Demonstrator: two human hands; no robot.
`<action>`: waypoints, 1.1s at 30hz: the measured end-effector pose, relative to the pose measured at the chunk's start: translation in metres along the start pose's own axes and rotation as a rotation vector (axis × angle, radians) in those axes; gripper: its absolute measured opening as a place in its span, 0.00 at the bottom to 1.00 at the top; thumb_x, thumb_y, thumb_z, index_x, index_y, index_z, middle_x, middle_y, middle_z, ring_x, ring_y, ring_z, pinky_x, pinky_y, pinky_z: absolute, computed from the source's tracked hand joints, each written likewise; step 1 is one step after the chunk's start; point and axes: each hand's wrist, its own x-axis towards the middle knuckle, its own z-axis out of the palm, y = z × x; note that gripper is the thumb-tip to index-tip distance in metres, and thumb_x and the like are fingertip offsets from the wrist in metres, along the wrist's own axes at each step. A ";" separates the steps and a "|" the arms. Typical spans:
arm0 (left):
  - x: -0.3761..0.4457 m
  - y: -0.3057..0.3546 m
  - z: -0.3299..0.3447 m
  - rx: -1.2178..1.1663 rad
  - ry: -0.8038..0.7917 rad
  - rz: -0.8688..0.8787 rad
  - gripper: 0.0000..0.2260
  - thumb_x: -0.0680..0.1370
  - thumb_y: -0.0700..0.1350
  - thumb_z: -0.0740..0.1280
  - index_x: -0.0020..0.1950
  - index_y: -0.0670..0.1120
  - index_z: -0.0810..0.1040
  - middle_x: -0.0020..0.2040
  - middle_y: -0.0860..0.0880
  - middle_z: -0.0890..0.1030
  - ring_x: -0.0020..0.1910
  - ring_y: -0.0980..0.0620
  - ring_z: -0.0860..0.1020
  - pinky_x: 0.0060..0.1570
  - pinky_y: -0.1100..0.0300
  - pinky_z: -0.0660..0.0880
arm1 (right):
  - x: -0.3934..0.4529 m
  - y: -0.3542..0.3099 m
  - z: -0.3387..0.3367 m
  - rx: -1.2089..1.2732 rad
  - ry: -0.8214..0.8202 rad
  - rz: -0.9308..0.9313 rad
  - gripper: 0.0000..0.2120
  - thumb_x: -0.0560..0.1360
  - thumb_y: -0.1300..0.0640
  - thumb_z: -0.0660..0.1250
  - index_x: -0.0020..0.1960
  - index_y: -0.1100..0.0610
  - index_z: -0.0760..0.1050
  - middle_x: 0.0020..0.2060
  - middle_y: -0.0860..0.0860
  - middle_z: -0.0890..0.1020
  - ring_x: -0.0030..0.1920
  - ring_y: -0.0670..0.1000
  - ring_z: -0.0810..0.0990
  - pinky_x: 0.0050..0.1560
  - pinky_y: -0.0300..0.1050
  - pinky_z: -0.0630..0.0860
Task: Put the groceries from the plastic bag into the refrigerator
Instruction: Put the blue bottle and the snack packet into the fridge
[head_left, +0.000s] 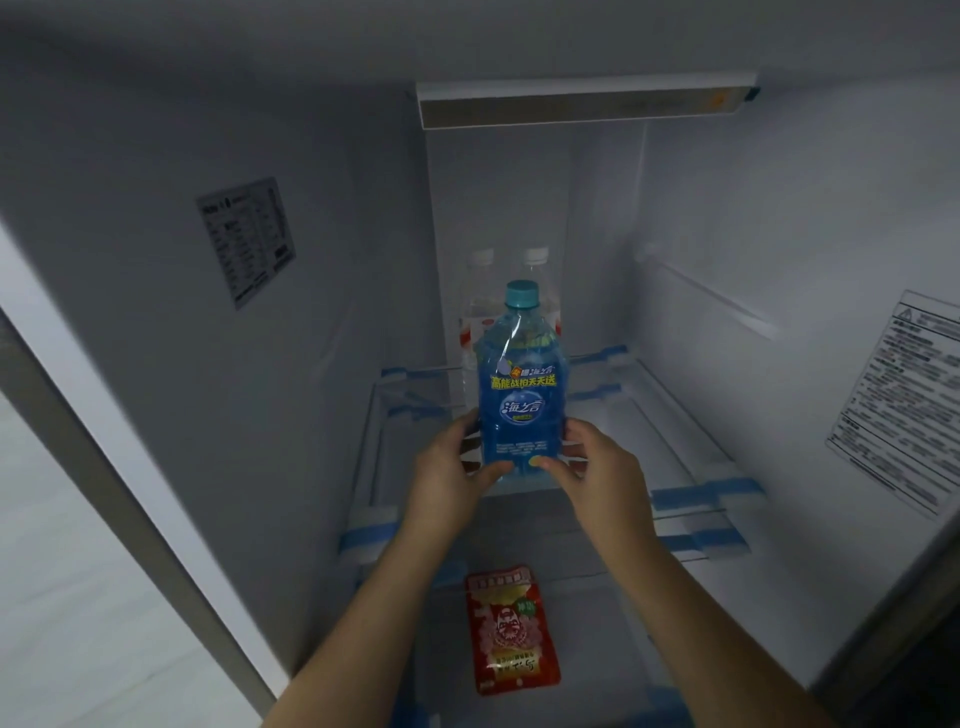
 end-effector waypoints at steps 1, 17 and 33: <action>0.001 0.000 0.000 -0.014 0.000 -0.004 0.29 0.71 0.41 0.77 0.71 0.46 0.72 0.64 0.54 0.78 0.58 0.59 0.76 0.47 0.71 0.75 | 0.000 0.000 0.001 -0.004 0.005 0.005 0.20 0.71 0.53 0.74 0.61 0.54 0.76 0.53 0.48 0.83 0.51 0.46 0.81 0.51 0.47 0.80; -0.052 0.015 -0.020 0.566 -0.008 0.126 0.24 0.79 0.55 0.65 0.71 0.44 0.69 0.61 0.44 0.77 0.57 0.44 0.77 0.52 0.54 0.75 | -0.025 -0.019 -0.048 -0.289 -0.180 0.048 0.18 0.78 0.48 0.63 0.63 0.56 0.76 0.55 0.52 0.82 0.50 0.50 0.81 0.52 0.48 0.78; -0.135 -0.012 -0.040 0.953 -0.129 0.487 0.25 0.79 0.57 0.54 0.72 0.47 0.70 0.73 0.43 0.69 0.74 0.41 0.64 0.71 0.37 0.56 | -0.129 -0.052 -0.031 -0.801 -0.334 -0.095 0.29 0.78 0.41 0.47 0.70 0.55 0.70 0.69 0.56 0.72 0.71 0.57 0.68 0.71 0.58 0.64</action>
